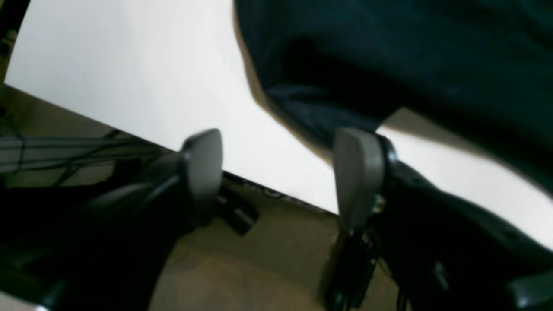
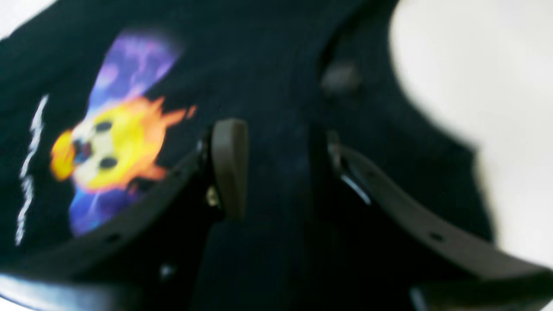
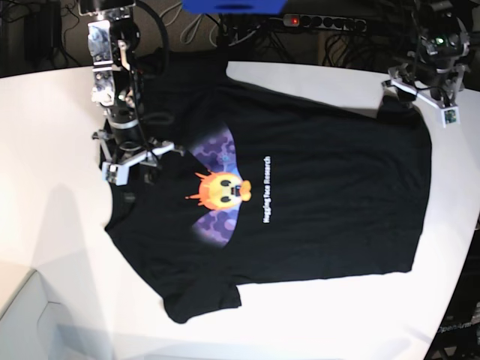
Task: Layout the t-shirt on the table in an organized manner, then fold the t-shirt properly
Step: 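Release the shirt and raise both grippers toward the collar and hem corners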
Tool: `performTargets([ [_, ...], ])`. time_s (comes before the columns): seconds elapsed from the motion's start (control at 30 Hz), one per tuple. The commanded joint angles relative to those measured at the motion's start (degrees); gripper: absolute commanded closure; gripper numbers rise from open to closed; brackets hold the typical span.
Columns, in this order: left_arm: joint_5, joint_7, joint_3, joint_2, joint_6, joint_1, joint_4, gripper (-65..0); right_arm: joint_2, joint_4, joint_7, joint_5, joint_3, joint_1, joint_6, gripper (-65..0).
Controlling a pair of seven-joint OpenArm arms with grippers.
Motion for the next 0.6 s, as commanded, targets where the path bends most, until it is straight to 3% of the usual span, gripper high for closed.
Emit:
performTargets([
  [0.0,0.2,-0.6,-0.7,-0.1,0.4,0.1,0.7,-41.8,0.4,1.4,1.7,0.0,0.3,0.4,0.0,-21.8],
  [0.57,0.2,-0.6,6.0,0.5,0.4,-4.6,-7.1,-41.8,0.4,1.4,1.8,0.0,0.2,-2.4,0.0,-21.8],
])
